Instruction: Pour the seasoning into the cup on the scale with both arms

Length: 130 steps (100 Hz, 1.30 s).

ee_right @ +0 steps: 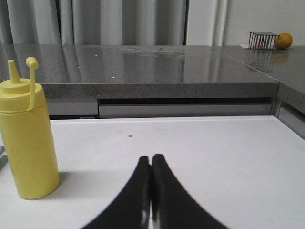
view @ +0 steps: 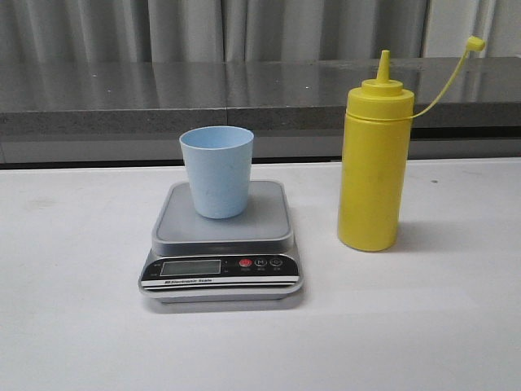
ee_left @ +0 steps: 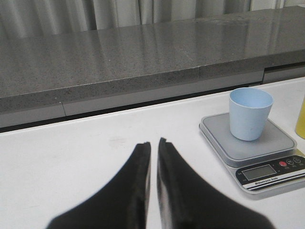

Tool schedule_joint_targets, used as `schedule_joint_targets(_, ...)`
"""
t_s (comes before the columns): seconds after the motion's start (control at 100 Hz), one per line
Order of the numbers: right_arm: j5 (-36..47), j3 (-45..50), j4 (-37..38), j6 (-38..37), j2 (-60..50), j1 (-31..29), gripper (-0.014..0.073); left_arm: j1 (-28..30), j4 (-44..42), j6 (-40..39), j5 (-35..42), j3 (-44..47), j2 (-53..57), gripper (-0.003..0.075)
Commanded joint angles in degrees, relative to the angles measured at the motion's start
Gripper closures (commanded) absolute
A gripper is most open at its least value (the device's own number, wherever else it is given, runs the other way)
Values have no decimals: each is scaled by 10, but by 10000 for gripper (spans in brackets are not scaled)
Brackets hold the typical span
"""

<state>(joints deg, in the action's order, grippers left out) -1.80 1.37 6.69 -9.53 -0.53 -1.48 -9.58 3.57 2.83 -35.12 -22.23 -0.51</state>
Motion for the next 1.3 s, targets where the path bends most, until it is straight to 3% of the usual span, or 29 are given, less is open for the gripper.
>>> schedule_joint_targets(0.0,41,2,3,0,-9,-3,661,1,5,-7,43,-15,-7,682)
schedule_joint_targets(0.21,41,2,3,0,-9,-3,661,2,3,-7,43,-13,-7,682)
schedule_joint_targets(0.33,41,2,3,0,-9,-3,661,18,-55,-22,56,-11,-7,682)
schedule_joint_targets(0.59,41,2,3,0,-9,-3,661,85,-97,-53,212,56,-6,704)
schedule_joint_targets(0.81,41,2,3,0,-9,-3,661,145,-73,-53,230,111,-5,710)
schedule_joint_targets(0.96,41,2,3,0,-9,-3,661,151,-72,-53,249,158,13,710)
schedule_joint_targets(1.17,41,2,3,0,-9,-3,661,147,-71,-53,389,253,28,710)
schedule_joint_targets(1.29,41,2,3,0,-9,-3,661,141,-69,-52,366,250,28,710)
